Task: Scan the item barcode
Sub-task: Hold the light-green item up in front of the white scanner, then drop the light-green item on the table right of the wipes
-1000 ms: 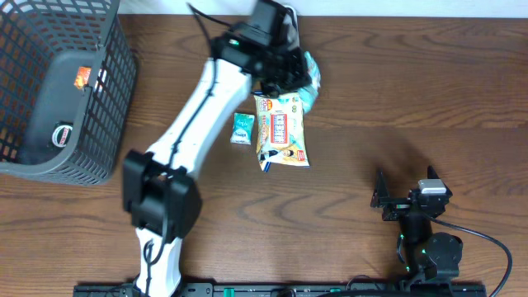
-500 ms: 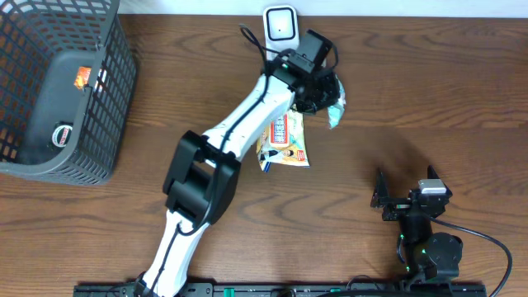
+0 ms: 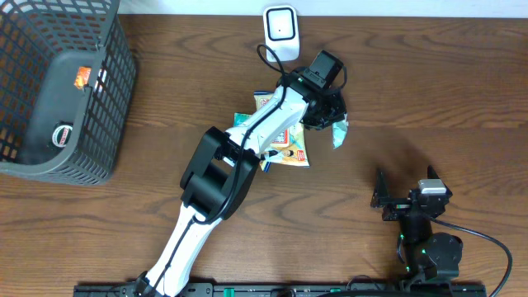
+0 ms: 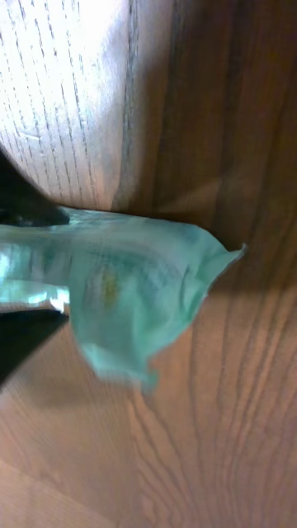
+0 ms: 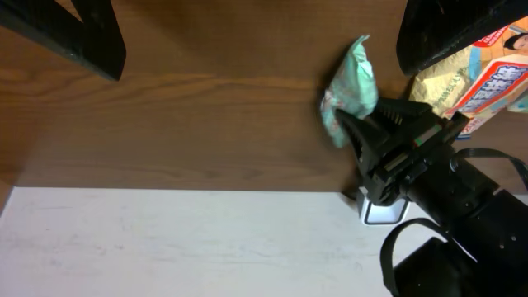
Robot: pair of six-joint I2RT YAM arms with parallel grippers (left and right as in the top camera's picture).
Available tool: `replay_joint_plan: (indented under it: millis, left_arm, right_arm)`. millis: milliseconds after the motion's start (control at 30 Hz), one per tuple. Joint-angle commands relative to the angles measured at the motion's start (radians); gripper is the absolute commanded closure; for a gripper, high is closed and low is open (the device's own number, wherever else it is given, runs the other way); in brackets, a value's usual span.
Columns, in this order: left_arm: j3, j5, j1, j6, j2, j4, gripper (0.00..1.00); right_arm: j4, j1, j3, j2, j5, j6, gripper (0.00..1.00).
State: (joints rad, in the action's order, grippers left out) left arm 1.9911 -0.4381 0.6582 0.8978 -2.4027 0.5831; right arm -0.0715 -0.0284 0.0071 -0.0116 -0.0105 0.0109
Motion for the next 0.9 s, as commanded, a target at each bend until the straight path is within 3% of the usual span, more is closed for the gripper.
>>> replay_joint_plan:
  millis: [0, 300, 400, 500, 667, 767, 867]
  left_arm:
    - [0.004, 0.009, -0.003, 0.0, -0.005, 0.011, 0.65]
    - [0.004, 0.002, -0.018, -0.145, -0.002, 0.057, 0.64]
    - [0.005, -0.039, -0.036, -0.141, 0.002, 0.078, 0.71]
    - [0.005, -0.146, -0.059, -0.134, 0.002, 0.074, 0.85]
    - [0.005, -0.241, -0.106, -0.108, 0.002, 0.075, 0.86]
    - [0.005, -0.252, -0.132, -0.109, 0.003, 0.091, 0.73]
    - [0.005, -0.25, -0.158, -0.13, 0.009, 0.124, 0.35]
  right_arm:
    - [-0.006, 0.001, -0.002, 0.006, 0.001, -0.008, 0.01]
    - [-0.006, 0.001, -0.002, 0.006, 0.001, -0.008, 0.01]
    - [-0.006, 0.001, -0.002, 0.006, 0.001, -0.008, 0.01]
    - [-0.005, 0.001, -0.002, 0.006, 0.001, -0.008, 0.01]
    - [-0.006, 0.001, -0.002, 0.006, 0.001, -0.008, 0.01]
    - [-0.005, 0.001, -0.002, 0.006, 0.001, -0.008, 0.01]
    - [-0.005, 0.001, -0.002, 0.006, 0.001, -0.008, 0.01]
